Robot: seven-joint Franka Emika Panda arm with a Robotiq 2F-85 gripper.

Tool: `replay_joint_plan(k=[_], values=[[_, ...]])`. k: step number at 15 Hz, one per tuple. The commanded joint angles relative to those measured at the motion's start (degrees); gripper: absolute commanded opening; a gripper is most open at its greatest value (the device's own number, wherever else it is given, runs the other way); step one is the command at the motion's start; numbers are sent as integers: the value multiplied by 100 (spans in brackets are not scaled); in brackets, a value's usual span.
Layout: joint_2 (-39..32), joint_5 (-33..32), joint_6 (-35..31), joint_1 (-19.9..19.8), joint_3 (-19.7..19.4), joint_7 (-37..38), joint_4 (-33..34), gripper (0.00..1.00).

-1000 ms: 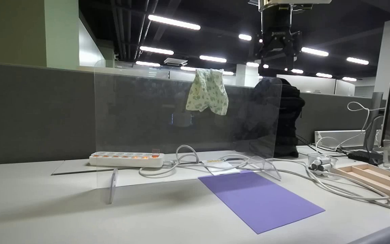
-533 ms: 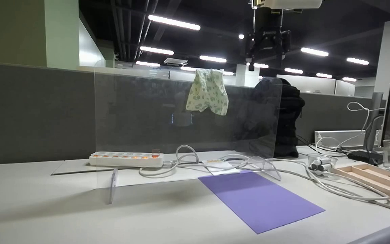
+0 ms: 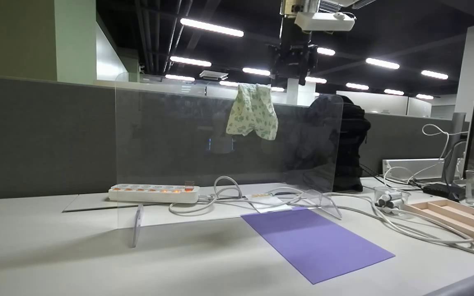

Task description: Pick up the towel from the glass screen and put it on the table.

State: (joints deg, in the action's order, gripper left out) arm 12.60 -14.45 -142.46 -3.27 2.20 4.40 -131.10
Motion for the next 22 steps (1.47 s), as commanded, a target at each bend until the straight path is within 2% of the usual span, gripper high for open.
replay_joint_plan(k=[1, 3, 4, 11, 15, 17, 22], values=[[-327, 252, -292, 138, -80, -284, 276, 100], [-453, 500, -425, 212, -108, -545, 331, 100], [-493, 634, -453, 247, -117, -678, 348, 82], [-505, 1258, -380, 392, -144, -1392, 351, 31], [-383, 1255, -272, 361, -153, -1482, 246, 5], [-268, 1139, -47, 349, -142, -1467, 139, 0], [-62, 540, 1022, 322, -46, -1308, -70, 1]])
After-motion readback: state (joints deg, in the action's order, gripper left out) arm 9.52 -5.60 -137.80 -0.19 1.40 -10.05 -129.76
